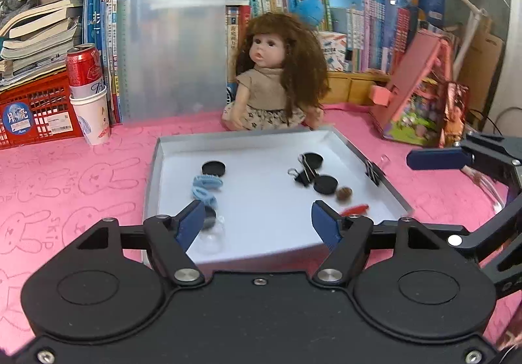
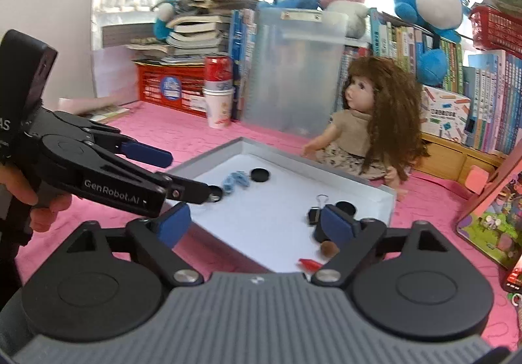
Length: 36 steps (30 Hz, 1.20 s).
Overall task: Organize rigid objects
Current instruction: 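Withdraw both open tools toward the brown nut and red crayon, then grasp the brown nut with the left tool while the right tool grasps the red crayon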
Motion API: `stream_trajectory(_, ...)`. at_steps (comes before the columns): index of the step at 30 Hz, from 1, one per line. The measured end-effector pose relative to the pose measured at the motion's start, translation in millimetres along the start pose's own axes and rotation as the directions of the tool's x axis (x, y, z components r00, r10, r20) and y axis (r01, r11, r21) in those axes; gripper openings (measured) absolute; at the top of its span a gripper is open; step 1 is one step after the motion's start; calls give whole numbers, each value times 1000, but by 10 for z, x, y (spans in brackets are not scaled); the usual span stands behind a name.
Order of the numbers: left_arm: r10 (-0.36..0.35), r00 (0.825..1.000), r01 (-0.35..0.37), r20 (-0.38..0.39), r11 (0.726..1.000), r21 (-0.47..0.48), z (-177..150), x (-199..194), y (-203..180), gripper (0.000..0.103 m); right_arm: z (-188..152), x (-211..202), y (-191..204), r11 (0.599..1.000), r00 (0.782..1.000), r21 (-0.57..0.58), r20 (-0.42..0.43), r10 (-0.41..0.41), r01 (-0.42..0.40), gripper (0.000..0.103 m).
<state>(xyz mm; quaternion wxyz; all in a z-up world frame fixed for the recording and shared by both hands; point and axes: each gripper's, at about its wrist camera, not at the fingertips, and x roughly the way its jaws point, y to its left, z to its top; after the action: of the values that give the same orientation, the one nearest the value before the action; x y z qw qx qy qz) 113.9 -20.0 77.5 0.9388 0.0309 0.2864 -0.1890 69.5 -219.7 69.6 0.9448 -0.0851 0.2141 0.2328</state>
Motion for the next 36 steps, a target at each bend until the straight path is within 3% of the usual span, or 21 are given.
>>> stream_trajectory(10,-33,999,33,-41,999,-8,-351,-188,-74,72,-328,-145,220,997,998,-51,-27,53,-55,102)
stream_trajectory(23,-83,988,83,-128,997,-6,-801,-233,-215,67,-719,-88,576,985,983,-100,-132,127,-141,102)
stream_trajectory(28,-133,980,131,-152,991,-23,-914,-202,-240,44,-838,-50,710,984,983,-121,-143,113,-130,99)
stream_trajectory(36,-141,979,138,-146,990,-28,-908,-202,-252,25,-882,-8,725,985,980,-89,-152,132,-147,88)
